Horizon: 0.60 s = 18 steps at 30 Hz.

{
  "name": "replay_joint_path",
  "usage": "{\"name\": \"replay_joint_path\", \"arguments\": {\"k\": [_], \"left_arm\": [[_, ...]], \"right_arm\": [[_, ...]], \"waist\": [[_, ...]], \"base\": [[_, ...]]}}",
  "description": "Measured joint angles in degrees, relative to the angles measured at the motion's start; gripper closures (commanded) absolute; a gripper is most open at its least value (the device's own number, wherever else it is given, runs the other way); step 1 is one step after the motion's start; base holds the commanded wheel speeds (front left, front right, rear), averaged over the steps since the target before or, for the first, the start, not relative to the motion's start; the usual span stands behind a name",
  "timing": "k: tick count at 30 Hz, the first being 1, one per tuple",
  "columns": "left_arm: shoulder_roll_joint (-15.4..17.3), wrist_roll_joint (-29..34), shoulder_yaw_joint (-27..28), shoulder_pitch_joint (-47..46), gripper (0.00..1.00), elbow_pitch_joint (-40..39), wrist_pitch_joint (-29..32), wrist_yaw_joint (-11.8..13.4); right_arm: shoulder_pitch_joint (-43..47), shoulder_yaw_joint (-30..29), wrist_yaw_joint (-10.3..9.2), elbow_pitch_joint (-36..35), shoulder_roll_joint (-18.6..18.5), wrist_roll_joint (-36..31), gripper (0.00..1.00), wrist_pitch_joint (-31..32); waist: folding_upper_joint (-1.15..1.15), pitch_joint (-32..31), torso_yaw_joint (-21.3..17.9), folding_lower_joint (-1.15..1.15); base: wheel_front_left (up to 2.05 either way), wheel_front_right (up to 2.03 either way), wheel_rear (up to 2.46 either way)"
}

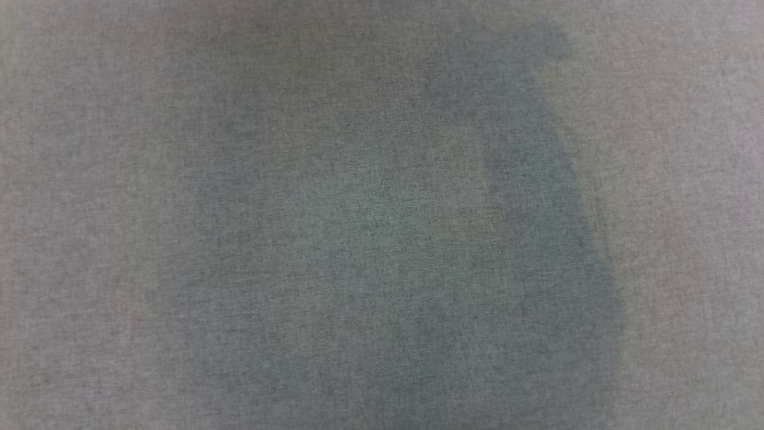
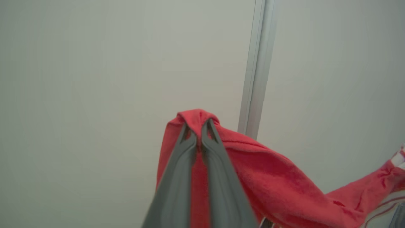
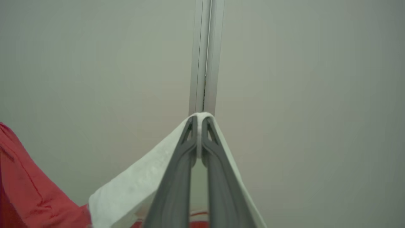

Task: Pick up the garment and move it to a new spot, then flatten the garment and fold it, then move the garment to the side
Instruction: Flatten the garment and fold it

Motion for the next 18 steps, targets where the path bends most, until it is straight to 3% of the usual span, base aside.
{"name": "replay_joint_path", "arguments": {"k": [9, 13, 18], "left_arm": [[0.5, -7.4, -1.5, 23.8, 1.00, -6.5, -4.9, 0.0], [0.9, -5.7, 3.1, 37.2, 1.00, -13.1, -5.0, 0.0], [-1.4, -1.2, 9.5, 54.0, 1.00, -20.6, -5.0, 0.8]], "right_arm": [[25.4, 2.5, 0.00, -10.9, -1.6, 6.6, 1.00, -0.2], [39.6, 2.3, 0.00, -18.0, -2.6, 7.4, 1.00, -0.2], [56.9, 0.9, 0.00, -25.8, -4.4, 8.9, 1.00, -0.2]], "waist": [[-0.01, -3.8, 0.8, -0.01], [-0.01, -6.5, 1.3, -0.01], [-0.02, -9.5, 1.8, -0.02]], "base": [[0.00, 0.00, 0.00], [0.00, 0.00, 0.00], [0.00, 0.00, 0.00]]}}
